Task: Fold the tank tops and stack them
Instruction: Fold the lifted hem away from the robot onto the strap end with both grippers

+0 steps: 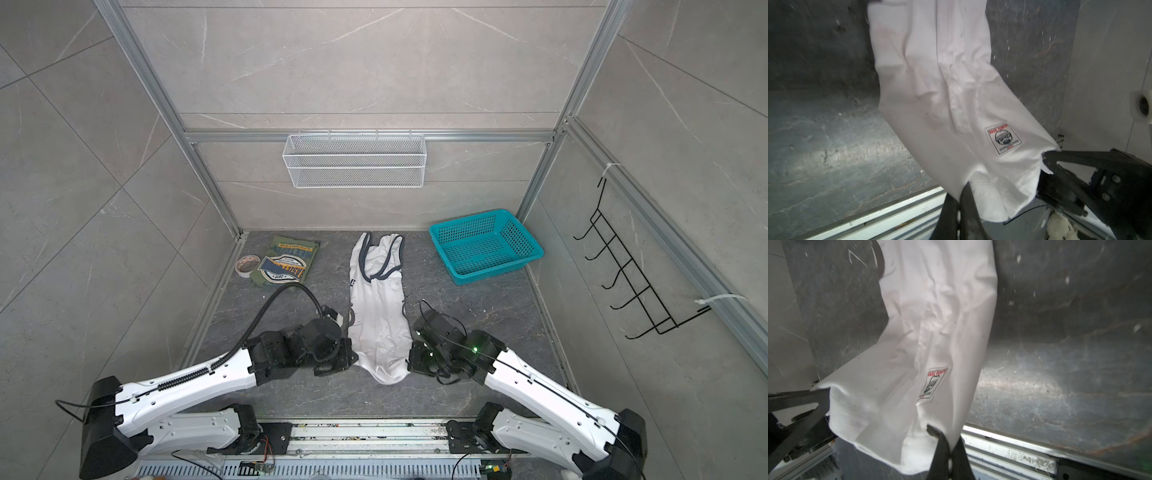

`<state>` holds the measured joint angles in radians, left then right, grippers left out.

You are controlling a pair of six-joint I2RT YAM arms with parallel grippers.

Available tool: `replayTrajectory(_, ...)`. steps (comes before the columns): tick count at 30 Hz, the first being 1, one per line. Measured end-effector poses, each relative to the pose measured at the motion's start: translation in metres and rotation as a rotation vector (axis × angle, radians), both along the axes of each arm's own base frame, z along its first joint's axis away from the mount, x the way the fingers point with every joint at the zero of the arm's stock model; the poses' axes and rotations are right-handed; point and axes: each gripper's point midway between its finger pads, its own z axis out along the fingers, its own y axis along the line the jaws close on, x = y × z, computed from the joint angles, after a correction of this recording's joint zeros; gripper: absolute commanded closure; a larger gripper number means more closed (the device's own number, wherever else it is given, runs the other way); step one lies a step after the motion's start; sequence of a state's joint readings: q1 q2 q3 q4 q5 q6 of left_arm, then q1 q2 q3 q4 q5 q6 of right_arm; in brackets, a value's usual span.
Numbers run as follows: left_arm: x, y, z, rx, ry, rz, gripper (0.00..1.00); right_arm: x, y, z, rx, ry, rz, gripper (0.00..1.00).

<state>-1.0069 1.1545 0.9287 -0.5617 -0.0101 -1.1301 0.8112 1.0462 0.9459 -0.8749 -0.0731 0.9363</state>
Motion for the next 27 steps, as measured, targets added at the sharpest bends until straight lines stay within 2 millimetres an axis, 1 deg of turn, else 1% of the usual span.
replayTrajectory(2,0.032,0.005,0.010,0.007,-0.038,0.048,1.00,0.031,0.003,0.013,-0.019,-0.051,-0.016,1.00)
replayTrajectory(5,0.075,0.008,0.017,0.024,-0.071,0.092,1.00,0.080,0.001,0.018,-0.037,-0.089,-0.047,1.00)
replayTrajectory(7,0.101,0.007,0.017,0.029,-0.082,0.106,1.00,0.111,0.001,0.016,-0.056,-0.096,-0.057,1.00)
replayTrajectory(9,0.129,0.005,0.013,0.041,-0.081,0.118,1.00,0.143,0.005,0.012,-0.073,-0.108,-0.051,1.00)
replayTrajectory(12,0.165,0.003,0.004,0.054,-0.072,0.134,1.00,0.179,0.012,0.002,-0.074,-0.110,-0.036,1.00)
replayTrajectory(14,0.185,0.003,-0.008,0.064,-0.056,0.144,1.00,0.202,0.015,-0.010,-0.072,-0.103,-0.031,1.00)
replayTrajectory(17,0.208,0.007,-0.027,0.084,-0.031,0.166,0.98,0.229,0.017,-0.028,-0.070,-0.087,-0.031,1.00)
replayTrajectory(20,0.225,0.010,-0.045,0.106,-0.005,0.181,0.96,0.249,0.019,-0.046,-0.073,-0.070,-0.026,1.00)
replayTrajectory(23,0.243,0.008,-0.055,0.108,0.007,0.185,0.94,0.267,0.024,-0.060,-0.073,-0.061,-0.020,1.00)
replayTrajectory(27,0.265,0.008,-0.068,0.113,0.013,0.194,0.90,0.285,0.028,-0.073,-0.077,-0.056,-0.021,1.00)
